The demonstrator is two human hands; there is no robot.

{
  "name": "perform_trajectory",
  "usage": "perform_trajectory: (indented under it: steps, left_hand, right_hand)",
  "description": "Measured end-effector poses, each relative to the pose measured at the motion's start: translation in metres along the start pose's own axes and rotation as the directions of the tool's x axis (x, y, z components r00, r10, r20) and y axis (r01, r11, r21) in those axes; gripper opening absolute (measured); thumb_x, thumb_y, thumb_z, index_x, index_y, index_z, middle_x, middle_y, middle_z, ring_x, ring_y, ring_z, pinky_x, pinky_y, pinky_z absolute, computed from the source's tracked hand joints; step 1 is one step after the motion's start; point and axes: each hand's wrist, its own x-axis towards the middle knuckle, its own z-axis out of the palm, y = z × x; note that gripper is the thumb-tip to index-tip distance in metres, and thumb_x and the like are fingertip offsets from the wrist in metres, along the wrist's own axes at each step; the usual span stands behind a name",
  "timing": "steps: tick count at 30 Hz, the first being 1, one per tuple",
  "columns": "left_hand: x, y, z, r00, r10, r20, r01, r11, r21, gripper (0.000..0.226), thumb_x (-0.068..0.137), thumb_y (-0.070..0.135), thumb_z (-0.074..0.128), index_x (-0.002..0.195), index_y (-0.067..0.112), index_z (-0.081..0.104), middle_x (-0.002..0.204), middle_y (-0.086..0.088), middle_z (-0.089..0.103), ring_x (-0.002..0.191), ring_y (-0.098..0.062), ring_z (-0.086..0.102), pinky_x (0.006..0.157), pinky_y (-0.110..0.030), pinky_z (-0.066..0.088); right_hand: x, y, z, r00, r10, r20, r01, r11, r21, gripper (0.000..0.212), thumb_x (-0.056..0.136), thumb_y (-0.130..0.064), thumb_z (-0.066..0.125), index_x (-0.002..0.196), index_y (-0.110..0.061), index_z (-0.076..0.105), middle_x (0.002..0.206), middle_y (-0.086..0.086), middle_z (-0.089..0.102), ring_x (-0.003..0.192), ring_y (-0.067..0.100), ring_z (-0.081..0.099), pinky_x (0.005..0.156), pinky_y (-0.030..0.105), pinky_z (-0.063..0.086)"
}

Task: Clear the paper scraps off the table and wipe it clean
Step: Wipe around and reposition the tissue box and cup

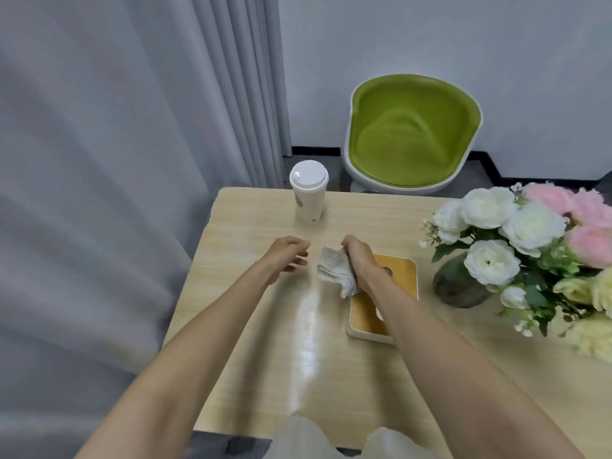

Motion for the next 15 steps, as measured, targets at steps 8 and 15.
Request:
perform_trajectory:
  steps: [8,15]
  left_hand:
    - [0.105,0.027,-0.029,0.974,0.123,-0.188,-0.095,0.984,0.151,0.097,0.076,0.01,0.078,0.15,0.011,0.015,0.154,-0.011,0.024,0.139,-0.027,0.031,0.113,-0.042,0.031]
    - [0.154,0.04,-0.022,0.98,0.19,-0.053,-0.189,0.982,0.027,0.084,0.075,-0.013,0.066,0.145,0.009,0.026,0.142,-0.007,0.039,0.128,-0.02,0.038,0.104,-0.033,0.039]
  right_hand:
    - [0.069,-0.042,0.017,0.992,-0.122,0.024,0.122,0.917,-0.379,0.063,0.078,-0.013,0.071,0.136,-0.02,0.046,0.128,0.006,0.057,0.117,0.024,0.055,0.101,0.038,0.045]
    - [0.096,-0.07,0.033,0.979,-0.147,0.143,0.19,0.91,-0.369,0.086,0.082,-0.001,0.06,0.151,-0.026,0.016,0.124,0.006,0.054,0.117,0.019,0.051,0.105,0.037,0.041]
